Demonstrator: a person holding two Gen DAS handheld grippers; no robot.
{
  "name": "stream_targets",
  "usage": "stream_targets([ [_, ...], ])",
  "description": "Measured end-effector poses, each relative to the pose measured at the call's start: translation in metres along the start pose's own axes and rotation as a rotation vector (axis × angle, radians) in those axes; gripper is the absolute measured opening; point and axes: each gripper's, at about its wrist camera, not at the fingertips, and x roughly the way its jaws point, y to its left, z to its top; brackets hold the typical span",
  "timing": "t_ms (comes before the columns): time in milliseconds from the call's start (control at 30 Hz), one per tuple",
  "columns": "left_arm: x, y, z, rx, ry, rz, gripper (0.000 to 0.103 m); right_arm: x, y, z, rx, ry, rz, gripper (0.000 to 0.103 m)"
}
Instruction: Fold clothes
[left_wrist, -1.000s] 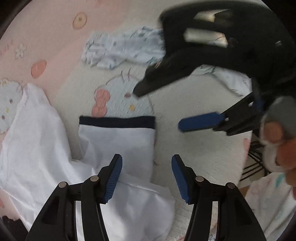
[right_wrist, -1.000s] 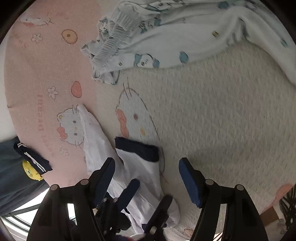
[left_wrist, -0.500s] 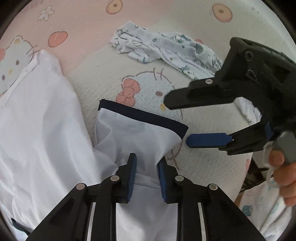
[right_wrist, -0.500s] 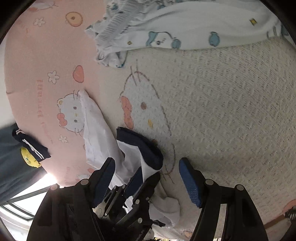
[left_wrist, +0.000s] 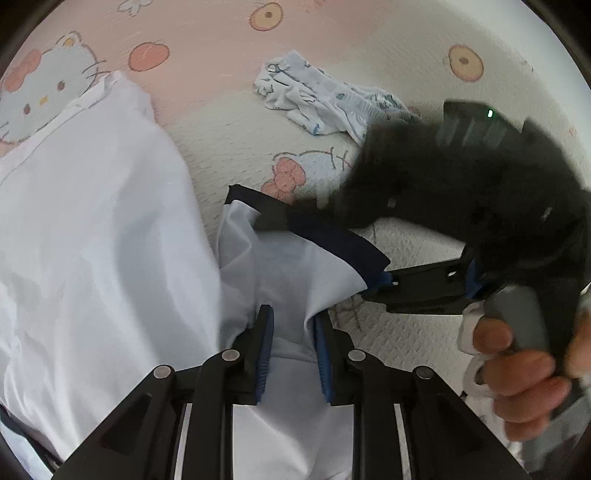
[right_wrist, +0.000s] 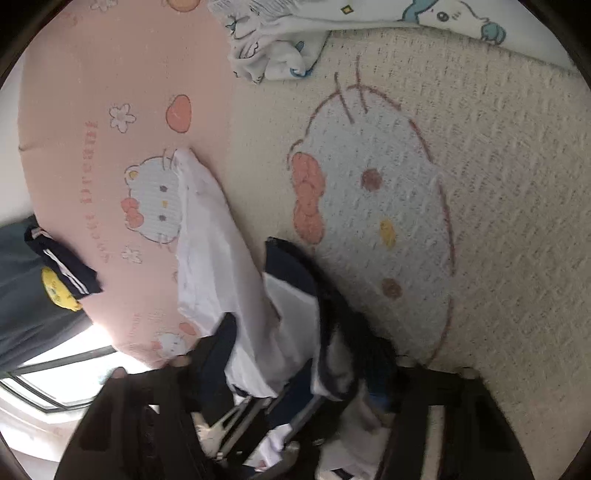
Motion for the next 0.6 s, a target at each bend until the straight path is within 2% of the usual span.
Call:
stream_targets([
  [33, -0.002, 0.001, -0.001, -0.009, -0.007, -0.014, 0.019, 0.001, 0.0, 0.001, -0.012, -0.002, -0.028, 0.027],
  [67, -0.004, 0.003, -0.002, -0.019, -0.013, -0.028, 0.019, 0.0, -0.001, 0.001, -0.016, -0.002, -0.048, 0.023],
  [133, -0.004, 0.003, -0.002, -0.029, 0.012, -0.057, 0.02, 0.0, 0.001, 0.001, -0.047, -0.006, -0.097, 0.002],
  [233, -0.003, 0.008, -0.001, -0.055, 0.056, -0.068, 0.02, 0.001, 0.012, 0.0, -0.128, -0.017, -0.186, 0.001],
  [367, -0.005, 0.001, 0.004, -0.045, 0.055, -0.072, 0.024, -0.006, 0.051, -0.007, -0.366, -0.102, -0.338, 0.001],
  [467, -0.006, -0.004, 0.008, -0.036, 0.053, -0.076, 0.046, -0.017, 0.048, 0.001, -0.335, -0.11, -0.289, 0.001],
  [567, -0.007, -0.01, 0.012, -0.028, 0.051, -0.077, 0.05, -0.029, 0.044, 0.012, -0.307, -0.133, -0.264, 0.001],
  [600, -0.008, -0.014, 0.012, -0.016, 0.039, -0.052, 0.054, -0.032, 0.044, 0.015, -0.299, -0.143, -0.254, 0.001],
])
